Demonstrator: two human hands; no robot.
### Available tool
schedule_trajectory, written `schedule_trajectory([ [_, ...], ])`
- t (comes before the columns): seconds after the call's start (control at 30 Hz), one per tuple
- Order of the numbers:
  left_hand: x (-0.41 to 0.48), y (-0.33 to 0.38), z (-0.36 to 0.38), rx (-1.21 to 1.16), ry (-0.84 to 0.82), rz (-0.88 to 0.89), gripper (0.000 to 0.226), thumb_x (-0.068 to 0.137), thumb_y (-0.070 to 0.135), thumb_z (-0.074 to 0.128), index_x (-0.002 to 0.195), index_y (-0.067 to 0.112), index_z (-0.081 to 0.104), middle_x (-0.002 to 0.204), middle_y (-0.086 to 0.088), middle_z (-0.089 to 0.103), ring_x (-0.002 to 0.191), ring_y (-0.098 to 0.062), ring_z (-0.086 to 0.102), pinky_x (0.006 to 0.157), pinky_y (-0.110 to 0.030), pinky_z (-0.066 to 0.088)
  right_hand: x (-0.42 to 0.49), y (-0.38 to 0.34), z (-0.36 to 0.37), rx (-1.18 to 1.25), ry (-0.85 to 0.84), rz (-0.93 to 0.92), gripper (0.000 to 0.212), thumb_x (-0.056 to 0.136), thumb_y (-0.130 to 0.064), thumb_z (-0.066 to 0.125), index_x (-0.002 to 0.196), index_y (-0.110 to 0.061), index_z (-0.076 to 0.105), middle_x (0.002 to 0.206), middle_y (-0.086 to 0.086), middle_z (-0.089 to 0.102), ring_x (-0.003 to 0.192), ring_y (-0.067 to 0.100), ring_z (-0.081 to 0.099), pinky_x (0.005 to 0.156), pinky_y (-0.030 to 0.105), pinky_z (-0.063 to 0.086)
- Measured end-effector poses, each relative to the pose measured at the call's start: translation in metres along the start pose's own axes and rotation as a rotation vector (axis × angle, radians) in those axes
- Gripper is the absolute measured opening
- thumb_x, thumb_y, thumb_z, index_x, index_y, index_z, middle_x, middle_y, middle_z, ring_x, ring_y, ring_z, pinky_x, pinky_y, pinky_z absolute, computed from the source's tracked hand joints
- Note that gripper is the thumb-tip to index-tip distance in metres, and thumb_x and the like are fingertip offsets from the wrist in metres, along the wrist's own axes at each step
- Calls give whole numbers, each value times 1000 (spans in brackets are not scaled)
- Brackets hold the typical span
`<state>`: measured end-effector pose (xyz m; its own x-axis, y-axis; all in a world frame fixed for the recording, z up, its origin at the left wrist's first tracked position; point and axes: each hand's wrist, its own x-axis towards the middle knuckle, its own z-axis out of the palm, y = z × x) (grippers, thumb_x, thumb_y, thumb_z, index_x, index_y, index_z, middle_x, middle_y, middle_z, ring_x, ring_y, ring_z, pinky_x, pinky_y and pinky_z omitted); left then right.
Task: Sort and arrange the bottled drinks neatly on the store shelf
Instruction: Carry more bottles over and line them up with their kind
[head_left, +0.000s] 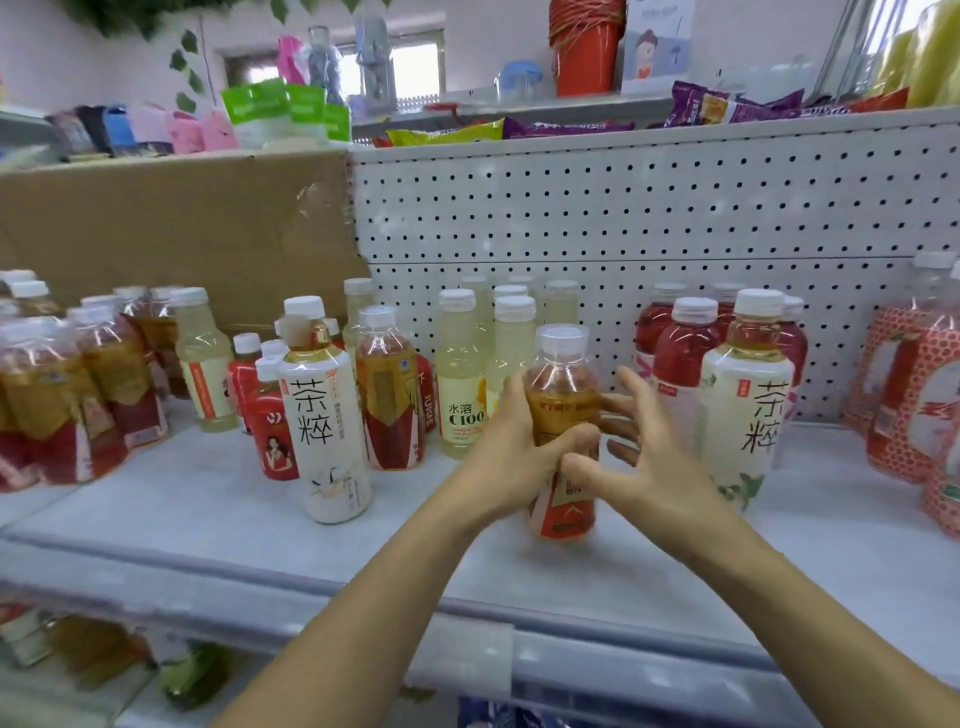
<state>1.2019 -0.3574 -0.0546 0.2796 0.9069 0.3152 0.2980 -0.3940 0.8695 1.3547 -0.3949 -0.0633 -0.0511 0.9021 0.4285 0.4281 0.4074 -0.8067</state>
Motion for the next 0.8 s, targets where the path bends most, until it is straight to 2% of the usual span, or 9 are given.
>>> schedule_trajectory([
  [0.07,-12,1,-20,47,-60,-17,64,93,34,67,142,43,27,137,11,52,118,-2,54,98,-25,46,5,-4,7,51,-99,58,107,73,-40,84,153,-39,12,141,-15,44,125,1,48,108,30,41],
  [0.17,-27,-6,-44,211,40,10,67,92,36,66,150,32,32,142,9,46,124,-5,49,106,-32,45,10,-8,24,60,-114,47,91,75,-29,85,144,-38,26,121,-26,55,104,-17,56,89,11,49],
  [0.27,-43,-12,-61,288,309,173,48,91,29,70,135,25,50,118,7,59,103,-3,58,87,-23,53,14,-8,38,39,-17,87,73,76,-29,83,134,-32,38,112,-22,59,103,-7,58,95,28,50],
  [0.37,-49,-17,-76,272,527,275,32,92,21,69,122,23,58,103,4,63,91,-7,60,77,-26,55,17,-10,49,32,20,98,70,75,-28,83,130,-29,40,109,-22,58,102,-3,58,90,27,49],
  [0.43,-44,-23,-78,240,527,212,45,94,28,65,135,23,48,126,2,57,114,-6,55,97,-27,51,17,-11,56,37,51,100,66,75,-24,83,125,-30,40,104,-23,59,95,-8,58,84,21,48],
  [0.5,-33,-27,-71,287,485,78,75,95,34,60,156,21,18,159,1,24,147,-14,20,122,-31,18,17,-12,63,44,78,103,63,76,-23,82,123,-31,41,101,-23,60,90,-11,59,75,13,45],
  [0.6,-14,-30,-56,259,492,-67,96,98,34,54,154,14,-20,163,1,-24,149,-10,-21,116,-26,-13,15,-14,68,35,106,118,64,78,-23,81,126,-30,40,102,-21,58,91,-8,58,71,11,42],
  [0.7,7,-39,-52,129,604,-179,100,97,34,56,152,13,-25,162,-2,-26,150,-16,-22,117,-31,-13,13,-15,69,34,110,126,65,79,-24,80,130,-28,39,104,-21,58,94,-6,57,73,13,42],
  [0.8,25,-48,-63,-51,700,-282,99,95,28,61,155,11,-16,166,-7,-6,153,-24,-1,121,-36,3,13,-16,70,25,114,136,67,79,-26,80,132,-27,39,109,-18,58,98,-3,57,77,18,43],
])
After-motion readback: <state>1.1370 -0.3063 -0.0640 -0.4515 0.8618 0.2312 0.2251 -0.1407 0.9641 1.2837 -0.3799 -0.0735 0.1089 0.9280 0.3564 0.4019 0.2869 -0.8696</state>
